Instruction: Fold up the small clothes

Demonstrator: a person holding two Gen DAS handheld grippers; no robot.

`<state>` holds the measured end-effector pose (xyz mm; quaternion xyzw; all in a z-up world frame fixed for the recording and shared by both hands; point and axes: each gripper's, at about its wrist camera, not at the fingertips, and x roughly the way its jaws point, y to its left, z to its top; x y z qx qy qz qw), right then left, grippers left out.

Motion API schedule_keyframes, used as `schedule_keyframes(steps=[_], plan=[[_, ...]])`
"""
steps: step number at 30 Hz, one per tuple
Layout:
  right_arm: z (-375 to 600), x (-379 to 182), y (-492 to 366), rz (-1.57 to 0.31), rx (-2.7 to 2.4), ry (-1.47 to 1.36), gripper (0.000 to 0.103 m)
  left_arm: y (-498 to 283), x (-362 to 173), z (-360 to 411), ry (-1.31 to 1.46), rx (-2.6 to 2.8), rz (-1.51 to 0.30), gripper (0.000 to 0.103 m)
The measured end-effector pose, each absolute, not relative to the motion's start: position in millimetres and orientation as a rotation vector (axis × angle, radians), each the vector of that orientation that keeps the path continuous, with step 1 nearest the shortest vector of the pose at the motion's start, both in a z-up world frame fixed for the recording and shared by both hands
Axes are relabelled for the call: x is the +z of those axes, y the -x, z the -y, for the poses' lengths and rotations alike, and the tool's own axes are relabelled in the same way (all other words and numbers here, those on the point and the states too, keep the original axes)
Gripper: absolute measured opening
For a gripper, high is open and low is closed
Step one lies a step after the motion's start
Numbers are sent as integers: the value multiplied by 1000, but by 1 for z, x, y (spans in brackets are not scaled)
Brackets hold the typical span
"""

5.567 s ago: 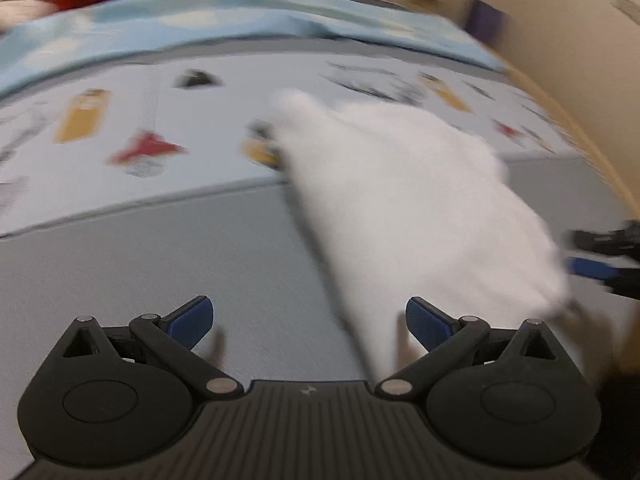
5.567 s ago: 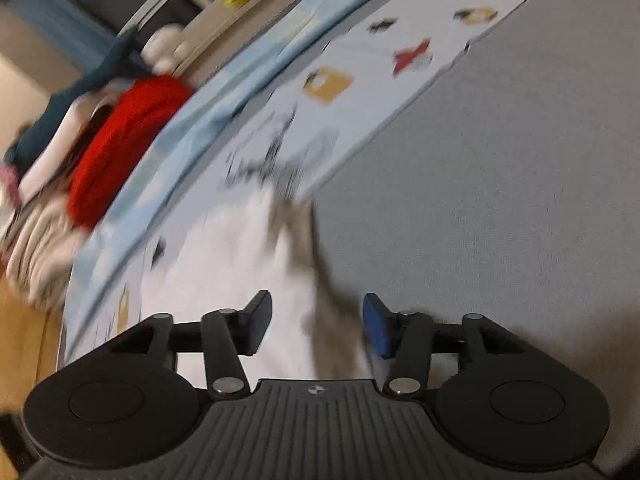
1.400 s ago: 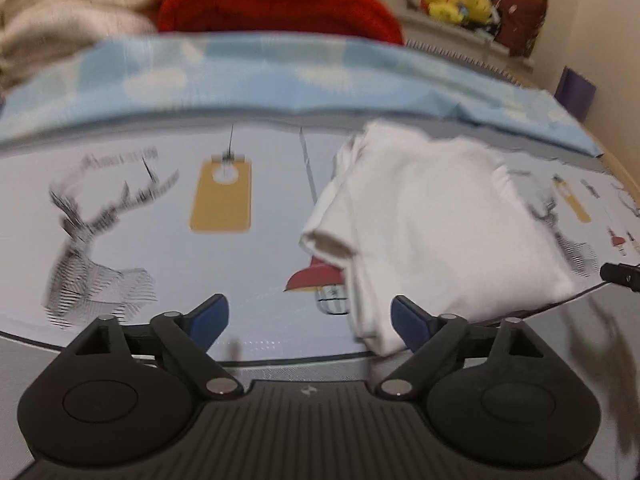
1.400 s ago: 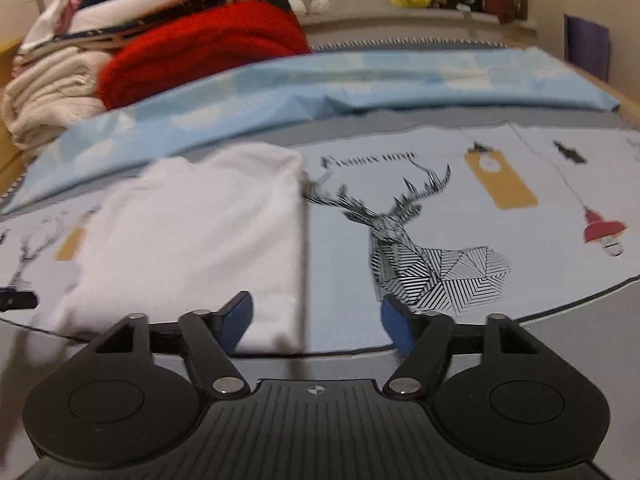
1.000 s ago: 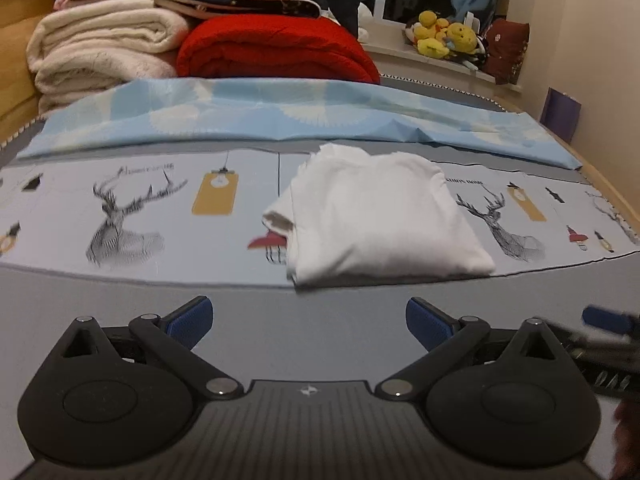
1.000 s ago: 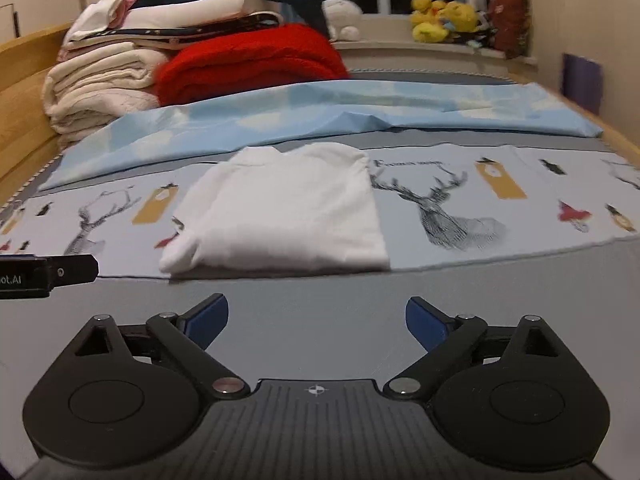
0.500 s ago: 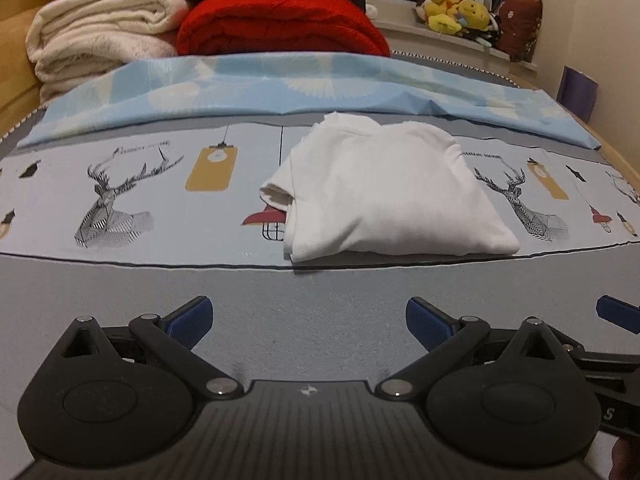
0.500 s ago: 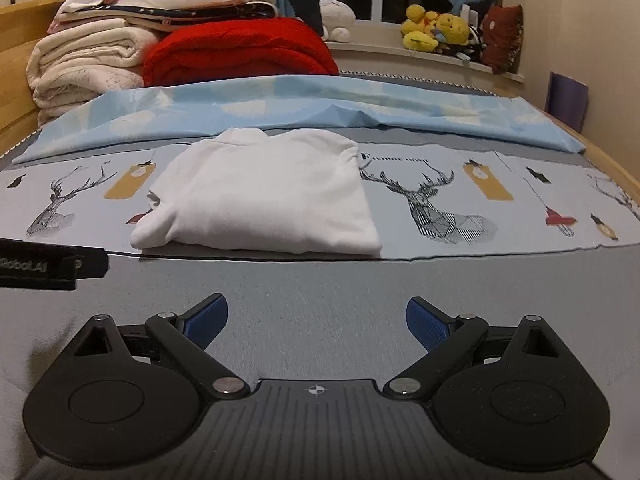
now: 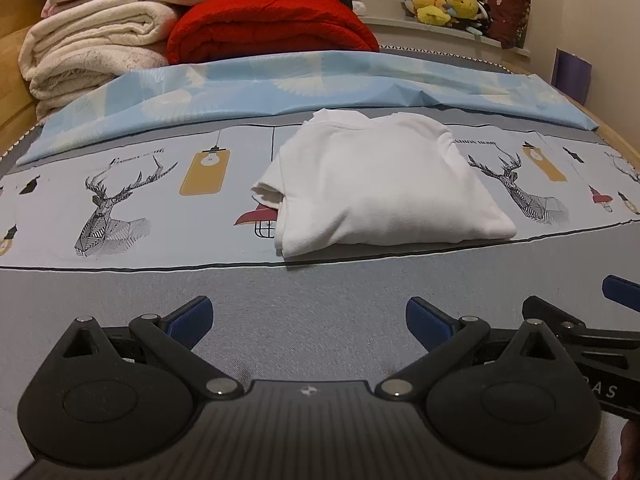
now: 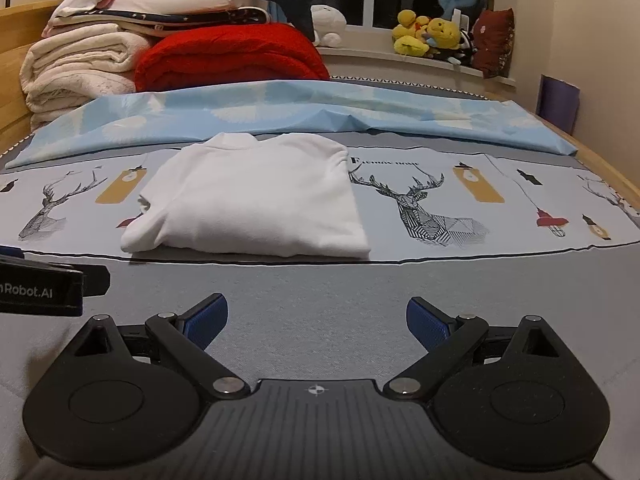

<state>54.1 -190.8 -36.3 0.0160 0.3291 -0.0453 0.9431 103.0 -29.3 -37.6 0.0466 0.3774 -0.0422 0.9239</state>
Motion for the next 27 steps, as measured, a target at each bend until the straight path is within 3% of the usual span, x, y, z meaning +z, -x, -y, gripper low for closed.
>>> schedule_keyframes(steps=[27], plan=[[186, -44, -57, -703, -79, -28, 96, -100, -37, 34, -120, -90, -766, 103]])
